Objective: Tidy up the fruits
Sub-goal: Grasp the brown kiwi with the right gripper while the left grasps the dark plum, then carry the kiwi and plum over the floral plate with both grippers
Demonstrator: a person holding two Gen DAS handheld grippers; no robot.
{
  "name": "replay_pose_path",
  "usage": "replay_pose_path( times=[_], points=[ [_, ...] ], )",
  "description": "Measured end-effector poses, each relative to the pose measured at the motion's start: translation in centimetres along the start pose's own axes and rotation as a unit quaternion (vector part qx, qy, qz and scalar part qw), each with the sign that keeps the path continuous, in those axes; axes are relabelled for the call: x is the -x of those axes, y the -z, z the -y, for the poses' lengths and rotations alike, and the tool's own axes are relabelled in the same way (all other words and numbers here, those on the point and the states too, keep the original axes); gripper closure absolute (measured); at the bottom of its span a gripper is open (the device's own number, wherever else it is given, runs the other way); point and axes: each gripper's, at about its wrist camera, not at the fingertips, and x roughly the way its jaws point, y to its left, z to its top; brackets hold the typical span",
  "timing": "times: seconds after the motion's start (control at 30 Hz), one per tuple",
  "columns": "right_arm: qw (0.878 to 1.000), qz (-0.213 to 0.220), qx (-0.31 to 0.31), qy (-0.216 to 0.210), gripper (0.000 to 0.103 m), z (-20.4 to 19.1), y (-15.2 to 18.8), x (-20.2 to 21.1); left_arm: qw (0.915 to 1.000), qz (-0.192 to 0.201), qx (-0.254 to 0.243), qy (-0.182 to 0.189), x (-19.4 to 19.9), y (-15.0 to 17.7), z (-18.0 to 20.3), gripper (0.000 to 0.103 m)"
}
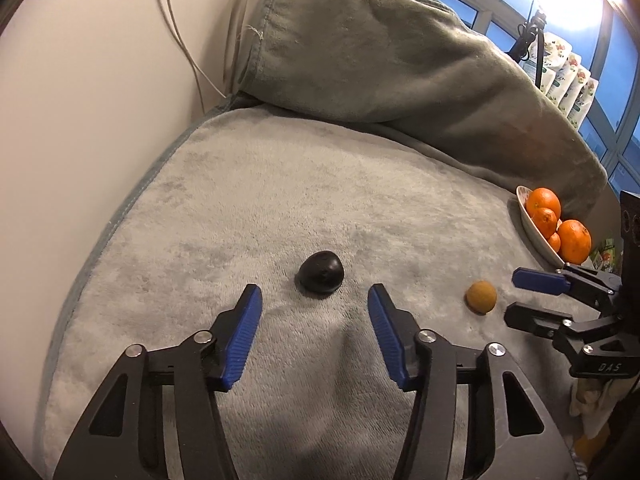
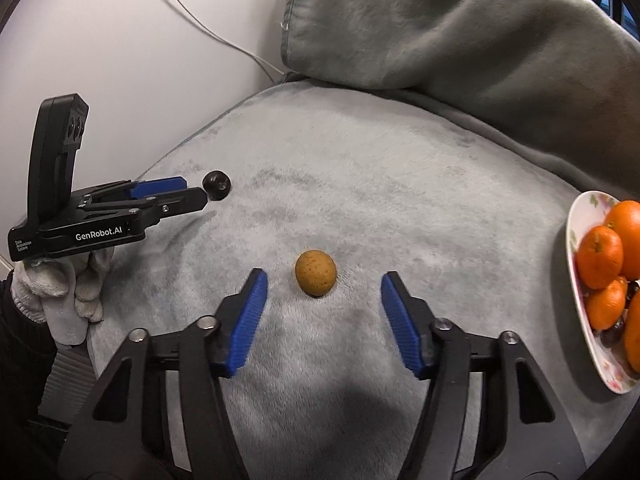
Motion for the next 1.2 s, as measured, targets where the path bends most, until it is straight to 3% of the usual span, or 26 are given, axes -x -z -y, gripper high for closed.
replay_pose_path(
  times=[0.43,0.57,0.8,0.9,1.2],
  points=[
    [1.000,-0.016,0.008,-0.006,0.056,-0.3,-1.0,-1.5,0.9998,-0.019,-0.003,-0.001,-1.5,-0.8,0.0,0.057],
    [1.000,-0.025,0.007,-0.009,0.066,-0.2,-1.1,-2.1,0.9997,-0.022,-0.005,-0.002,-1.8,-1.0,0.0,0.060],
    [1.000,-0.031,0.001,-0.006,0.075,0.1,-1.3,-2.6,0.9997,-0.024,-0.004,-0.004,-2.2,-1.0,-0.1,0.071],
    [1.000,-0.030,-0.001,-0.006,0.076,-0.1,-1.3,-2.6,0.9997,-0.023,-0.003,0.000,-2.4,-1.0,0.0,0.079],
    [1.000,-0.018,-0.003,-0.001,0.076,-0.1,-1.3,-1.9,0.9999,-0.012,-0.010,0.001,-1.4,-0.9,0.6,0.080]
  ],
)
